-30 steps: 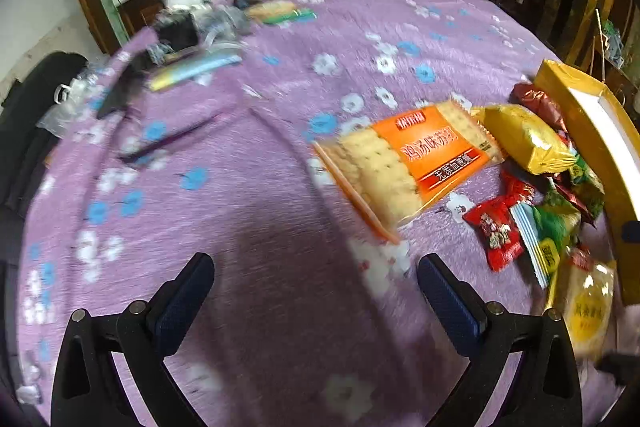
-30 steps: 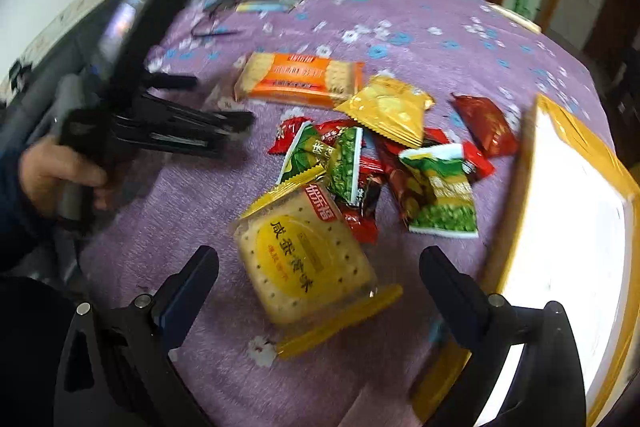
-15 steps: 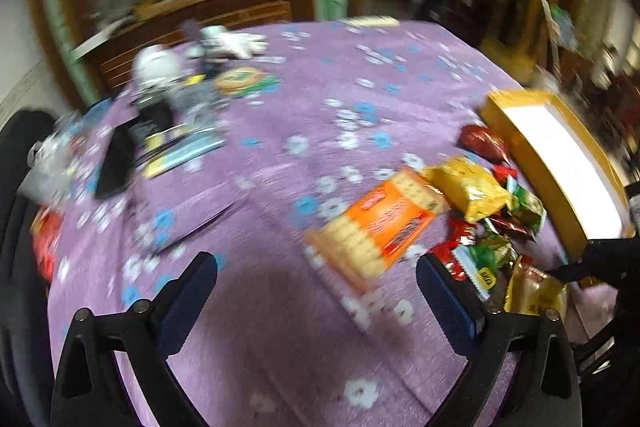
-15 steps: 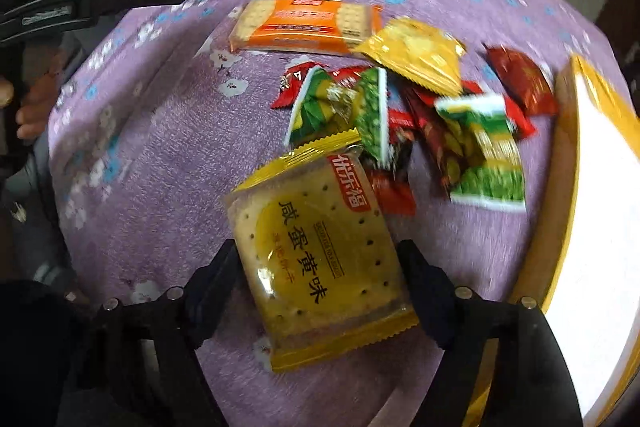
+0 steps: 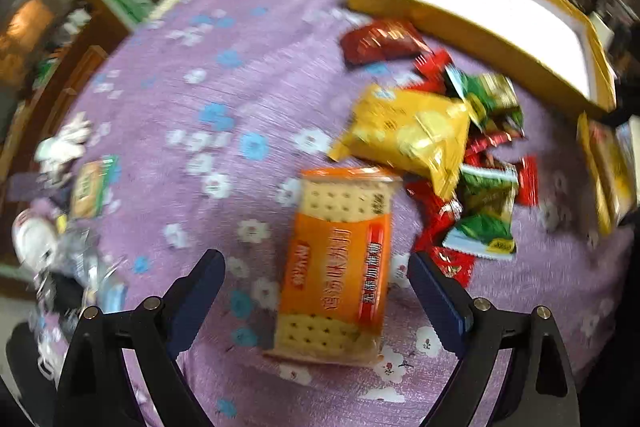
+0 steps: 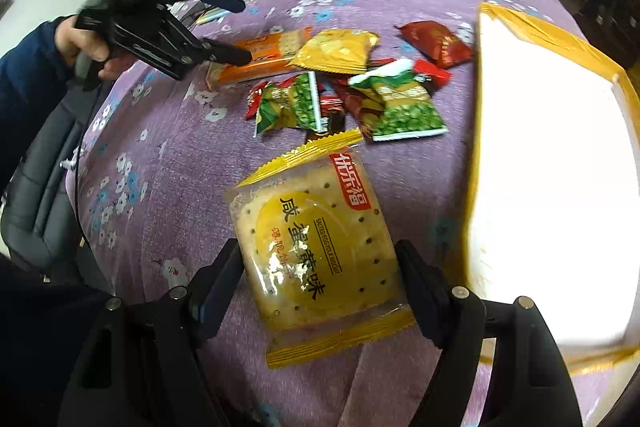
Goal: Organize snacks
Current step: 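Grasp the yellow salted-egg cracker pack with the right tool while the left grasps the orange cracker pack, then carry both cracker packs over the white-lined tray with both tools, then open both tools to drop the cracker packs into the tray, then withdraw both tools from the tray toward the snack pile, then grasp the yellow sandwich-crackers pack with the left tool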
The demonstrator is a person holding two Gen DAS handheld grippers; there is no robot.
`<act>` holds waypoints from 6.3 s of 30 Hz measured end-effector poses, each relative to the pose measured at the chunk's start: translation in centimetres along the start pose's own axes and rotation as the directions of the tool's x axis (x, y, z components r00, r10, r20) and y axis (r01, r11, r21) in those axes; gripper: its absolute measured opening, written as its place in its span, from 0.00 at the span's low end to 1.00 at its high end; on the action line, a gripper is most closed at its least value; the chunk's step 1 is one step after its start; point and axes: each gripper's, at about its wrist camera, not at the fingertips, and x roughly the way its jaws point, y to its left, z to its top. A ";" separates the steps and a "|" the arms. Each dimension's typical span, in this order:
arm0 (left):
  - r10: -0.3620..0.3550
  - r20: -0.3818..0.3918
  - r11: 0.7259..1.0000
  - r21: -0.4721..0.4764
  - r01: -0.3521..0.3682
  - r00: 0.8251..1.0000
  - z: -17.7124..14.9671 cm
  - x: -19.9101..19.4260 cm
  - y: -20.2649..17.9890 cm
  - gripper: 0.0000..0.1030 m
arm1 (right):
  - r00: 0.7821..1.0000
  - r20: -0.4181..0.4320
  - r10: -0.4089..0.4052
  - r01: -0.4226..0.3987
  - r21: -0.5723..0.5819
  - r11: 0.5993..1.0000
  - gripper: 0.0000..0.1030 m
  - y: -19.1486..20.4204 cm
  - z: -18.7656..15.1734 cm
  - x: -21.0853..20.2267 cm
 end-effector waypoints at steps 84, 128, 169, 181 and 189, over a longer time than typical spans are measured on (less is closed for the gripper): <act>0.135 0.187 0.736 -0.677 0.028 0.973 20.7 3.0 -11.3 0.57 | 0.983 0.176 -0.050 -0.059 0.559 0.827 0.71 -30.2 7.4 -5.1; 0.083 0.287 0.858 -0.507 0.078 0.954 15.6 -2.8 -18.0 0.78 | 0.963 0.239 -0.128 -0.062 0.654 0.754 0.65 -20.9 -2.7 -9.4; 0.124 0.246 0.559 -0.818 0.138 0.961 -2.6 -4.2 -3.9 0.81 | 0.987 0.154 -0.041 -0.019 0.368 0.930 0.65 -6.6 4.9 -3.7; 0.055 0.091 0.604 -0.796 0.039 0.994 4.2 1.8 -2.0 0.77 | 0.981 0.166 -0.102 0.030 0.391 0.920 0.65 -8.8 2.9 -5.6; 0.049 0.130 0.575 -0.815 0.078 0.990 2.4 2.0 -1.3 0.50 | 0.982 0.169 -0.088 0.019 0.371 0.928 0.66 -8.3 2.7 -5.6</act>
